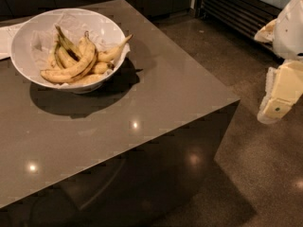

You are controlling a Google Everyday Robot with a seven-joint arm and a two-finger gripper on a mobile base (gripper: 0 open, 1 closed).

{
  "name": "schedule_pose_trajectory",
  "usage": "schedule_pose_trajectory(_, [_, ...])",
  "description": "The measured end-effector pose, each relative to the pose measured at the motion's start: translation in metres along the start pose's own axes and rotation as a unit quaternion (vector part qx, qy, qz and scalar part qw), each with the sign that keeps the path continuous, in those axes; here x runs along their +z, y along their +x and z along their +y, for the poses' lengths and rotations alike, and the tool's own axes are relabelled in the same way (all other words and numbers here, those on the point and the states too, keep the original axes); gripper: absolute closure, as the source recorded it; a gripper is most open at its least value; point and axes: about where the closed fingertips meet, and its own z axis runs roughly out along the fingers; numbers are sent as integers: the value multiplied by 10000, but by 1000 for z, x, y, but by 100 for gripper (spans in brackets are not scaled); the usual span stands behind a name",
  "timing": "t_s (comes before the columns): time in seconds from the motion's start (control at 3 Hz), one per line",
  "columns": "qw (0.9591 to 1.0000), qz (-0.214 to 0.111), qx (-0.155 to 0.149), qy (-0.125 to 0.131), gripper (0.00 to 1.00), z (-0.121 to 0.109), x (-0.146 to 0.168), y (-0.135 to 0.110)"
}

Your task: Pick banana from white bowl

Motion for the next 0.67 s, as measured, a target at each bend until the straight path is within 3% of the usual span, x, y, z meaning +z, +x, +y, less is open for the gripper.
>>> schedule_pose_trajectory(0.33, [10000, 0, 0, 0, 0, 0, 0, 0])
schedule_pose_trajectory(0.67, [9998, 47, -185, -14, 0, -3, -4, -12])
